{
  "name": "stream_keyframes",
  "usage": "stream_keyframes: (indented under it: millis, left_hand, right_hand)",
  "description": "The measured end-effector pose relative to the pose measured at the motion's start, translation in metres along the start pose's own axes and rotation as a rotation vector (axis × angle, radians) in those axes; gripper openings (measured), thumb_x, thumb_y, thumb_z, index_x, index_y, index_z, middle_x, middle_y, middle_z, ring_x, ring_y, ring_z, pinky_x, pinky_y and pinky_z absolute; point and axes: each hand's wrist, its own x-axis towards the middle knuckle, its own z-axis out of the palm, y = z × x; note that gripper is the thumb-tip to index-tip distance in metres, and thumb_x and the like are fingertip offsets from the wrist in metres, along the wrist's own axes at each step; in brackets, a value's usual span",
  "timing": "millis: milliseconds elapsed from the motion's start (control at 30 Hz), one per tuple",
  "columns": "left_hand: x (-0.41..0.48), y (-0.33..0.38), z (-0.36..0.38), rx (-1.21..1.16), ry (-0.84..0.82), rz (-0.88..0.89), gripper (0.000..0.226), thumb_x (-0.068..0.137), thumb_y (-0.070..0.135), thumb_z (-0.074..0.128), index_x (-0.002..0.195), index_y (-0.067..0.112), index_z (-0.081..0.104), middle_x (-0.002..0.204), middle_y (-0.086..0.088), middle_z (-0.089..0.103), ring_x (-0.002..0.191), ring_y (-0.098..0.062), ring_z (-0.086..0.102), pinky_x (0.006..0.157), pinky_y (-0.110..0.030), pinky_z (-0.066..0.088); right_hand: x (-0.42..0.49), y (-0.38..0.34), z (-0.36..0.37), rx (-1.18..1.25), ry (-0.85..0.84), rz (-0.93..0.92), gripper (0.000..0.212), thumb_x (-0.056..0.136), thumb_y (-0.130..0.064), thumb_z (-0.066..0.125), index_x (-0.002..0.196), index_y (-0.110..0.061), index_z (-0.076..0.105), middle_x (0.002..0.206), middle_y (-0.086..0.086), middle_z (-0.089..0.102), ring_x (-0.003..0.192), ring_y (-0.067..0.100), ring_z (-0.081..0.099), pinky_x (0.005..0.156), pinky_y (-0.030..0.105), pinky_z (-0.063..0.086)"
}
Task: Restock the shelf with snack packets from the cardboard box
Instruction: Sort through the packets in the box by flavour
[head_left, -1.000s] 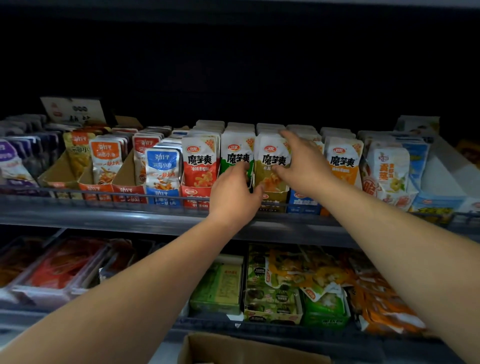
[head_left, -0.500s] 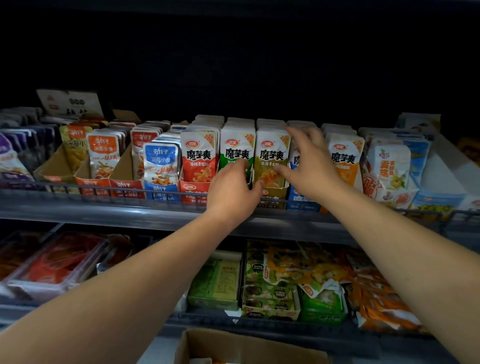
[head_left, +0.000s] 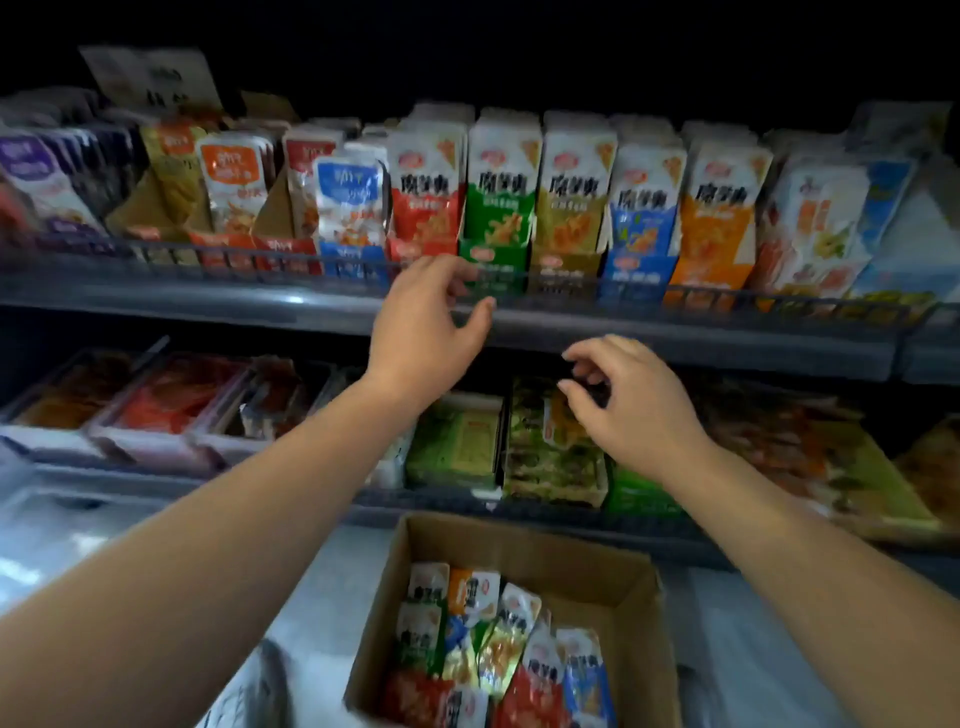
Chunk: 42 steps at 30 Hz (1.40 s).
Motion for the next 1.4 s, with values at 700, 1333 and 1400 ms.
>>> stream_keyframes:
  millis: [700, 1333, 1400]
  left_hand:
    - [-0.272, -0.165, 0.081, 0.016, -0.596, -0.732, 0.066, 0.097, 0.044, 0.062, 0.147, 0.031, 0.021, 0.141, -0.008, 0.056, 0.116, -0.031, 0.064, 0.094, -0.05, 0.056]
    - [-0.28, -0.174, 0.086, -0.041, -0.514, -0.73, 0.062, 0.095, 0.044, 0.065, 0.14, 0.041, 0.022, 0.13, -0.001, 0.058, 0.109, -0.024, 0.065, 0.088, -0.051, 0.059]
    - [-0.281, -0.175, 0.085, -0.049, -0.511, -0.736, 0.062, 0.095, 0.044, 0.065, 0.141, 0.041, 0.023, 0.131, 0.0, 0.058, 0.109, -0.023, 0.065, 0.089, -0.05, 0.059]
  right_hand:
    - [-0.236, 0.083, 0.285, 0.077, -0.828, 0.589, 0.053, 0.095, -0.038, 0.062, 0.145, -0.029, 0.046, 0.152, 0.002, 0.041, 0.134, 0.026, 0.045, 0.104, 0.039, 0.044]
    - [-0.198, 0.065, 0.343, -0.029, -0.401, 0.743, 0.035, 0.086, -0.046, 0.071, 0.111, -0.022, 0.064, 0.123, 0.007, 0.041, 0.121, 0.029, 0.04, 0.085, 0.034, 0.046]
    - [-0.19, 0.059, 0.349, -0.043, -0.39, 0.707, 0.037, 0.087, -0.047, 0.069, 0.113, -0.022, 0.063, 0.121, 0.008, 0.044, 0.118, 0.029, 0.042, 0.082, 0.034, 0.045]
